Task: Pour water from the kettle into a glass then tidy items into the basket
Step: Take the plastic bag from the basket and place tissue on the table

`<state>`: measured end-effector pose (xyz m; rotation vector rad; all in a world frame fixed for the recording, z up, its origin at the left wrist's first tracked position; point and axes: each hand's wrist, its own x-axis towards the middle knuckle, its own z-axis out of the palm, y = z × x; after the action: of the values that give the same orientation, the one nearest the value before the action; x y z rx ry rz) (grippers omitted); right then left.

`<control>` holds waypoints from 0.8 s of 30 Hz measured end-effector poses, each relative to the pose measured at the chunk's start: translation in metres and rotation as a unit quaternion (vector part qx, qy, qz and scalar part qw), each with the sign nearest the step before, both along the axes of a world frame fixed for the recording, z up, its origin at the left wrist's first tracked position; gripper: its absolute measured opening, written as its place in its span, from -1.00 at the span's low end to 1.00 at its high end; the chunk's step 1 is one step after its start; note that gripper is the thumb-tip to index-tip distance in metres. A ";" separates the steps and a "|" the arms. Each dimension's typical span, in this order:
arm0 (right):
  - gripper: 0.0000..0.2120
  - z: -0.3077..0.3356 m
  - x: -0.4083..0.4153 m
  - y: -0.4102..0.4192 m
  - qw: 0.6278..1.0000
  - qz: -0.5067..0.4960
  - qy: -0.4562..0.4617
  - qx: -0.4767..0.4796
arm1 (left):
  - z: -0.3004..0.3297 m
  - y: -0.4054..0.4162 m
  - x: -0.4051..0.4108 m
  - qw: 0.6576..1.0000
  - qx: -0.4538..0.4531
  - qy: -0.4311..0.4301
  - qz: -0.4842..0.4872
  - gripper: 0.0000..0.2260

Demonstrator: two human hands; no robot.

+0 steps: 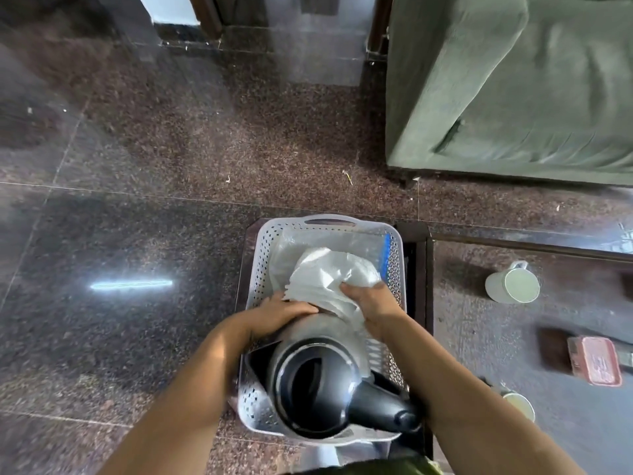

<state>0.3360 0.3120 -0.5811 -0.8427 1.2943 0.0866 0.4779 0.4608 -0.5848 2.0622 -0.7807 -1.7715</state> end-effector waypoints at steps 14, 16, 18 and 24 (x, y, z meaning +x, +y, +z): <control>-0.59 -0.003 0.031 -0.038 0.968 0.121 0.080 -0.206 | -0.010 -0.032 0.007 0.831 -0.006 -0.482 -0.278 0.02; -0.60 -0.007 0.029 -0.040 0.955 0.142 0.112 -0.234 | -0.021 -0.030 0.006 0.803 0.030 -0.508 -0.310 0.08; -0.62 -0.005 0.027 -0.040 0.947 0.157 0.121 -0.254 | -0.025 -0.028 0.008 0.805 0.045 -0.507 -0.306 0.09; -0.61 0.053 -0.001 -0.039 0.977 0.056 -0.034 -0.204 | 0.044 -0.043 0.026 0.964 -0.010 -0.263 -0.036 -0.62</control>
<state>0.3352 0.2732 -0.5281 -1.2592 1.2171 -0.1233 0.5039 0.4178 -0.5409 2.5546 -1.0152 -1.2379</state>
